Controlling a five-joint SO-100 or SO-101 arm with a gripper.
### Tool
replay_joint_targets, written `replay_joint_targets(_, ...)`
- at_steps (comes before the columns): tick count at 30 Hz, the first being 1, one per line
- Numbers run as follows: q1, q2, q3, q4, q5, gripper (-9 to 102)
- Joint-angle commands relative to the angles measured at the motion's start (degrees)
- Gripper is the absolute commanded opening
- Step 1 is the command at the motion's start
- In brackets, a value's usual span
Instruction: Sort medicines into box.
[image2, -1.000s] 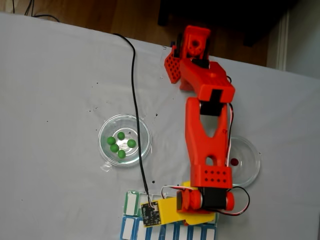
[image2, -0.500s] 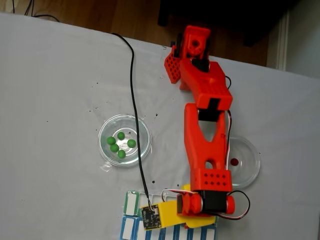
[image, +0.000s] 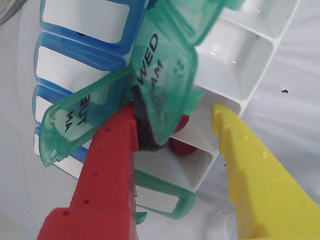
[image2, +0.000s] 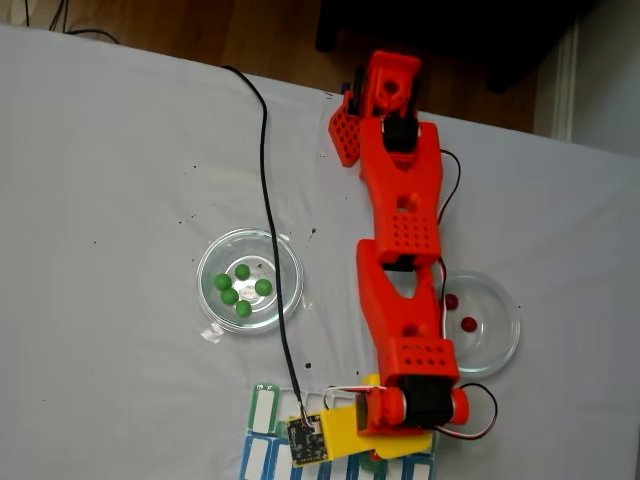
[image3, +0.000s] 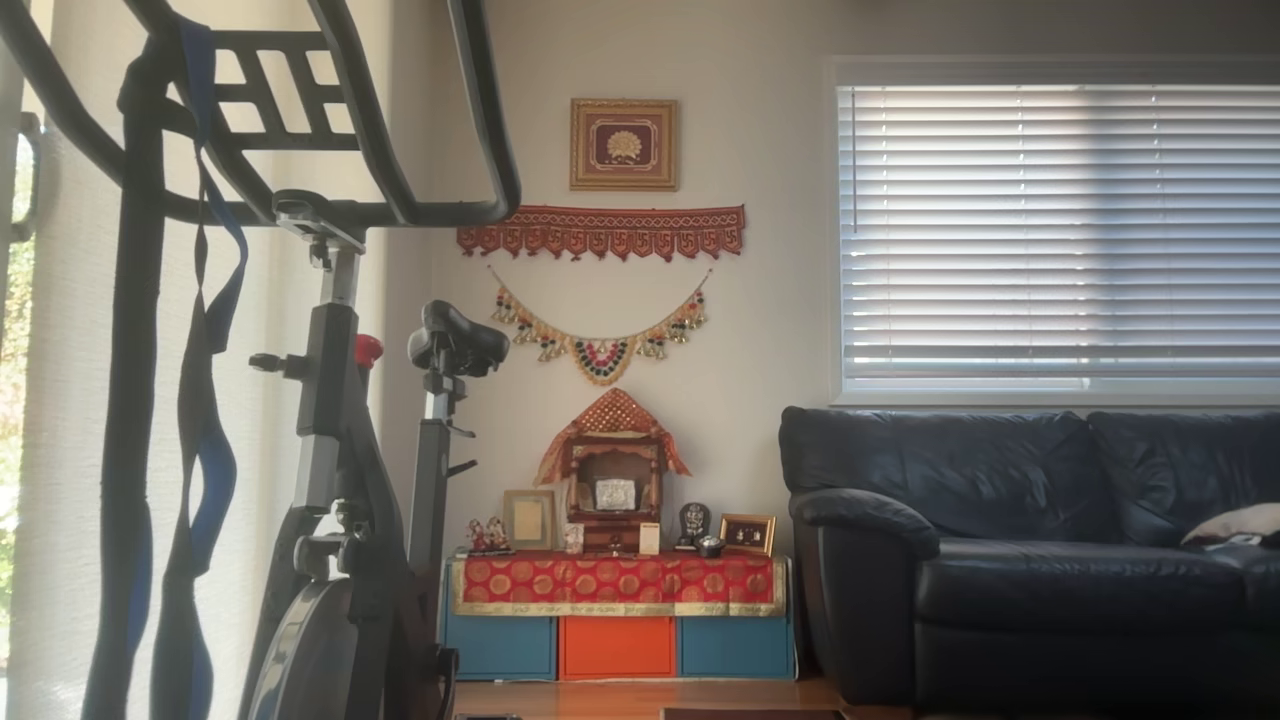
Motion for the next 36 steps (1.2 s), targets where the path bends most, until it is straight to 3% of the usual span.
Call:
replay_joint_targets(1,0.0,6.8,-1.8,2.4,0.0,22)
replay_joint_targets(11,-0.2,18.8,16.8,2.4,-2.5,27)
replay_joint_targets(24,-0.6,25.8,26.4,2.4,-4.0,32)
replay_joint_targets(36,-0.6,30.1,30.3,2.4,-4.6,30)
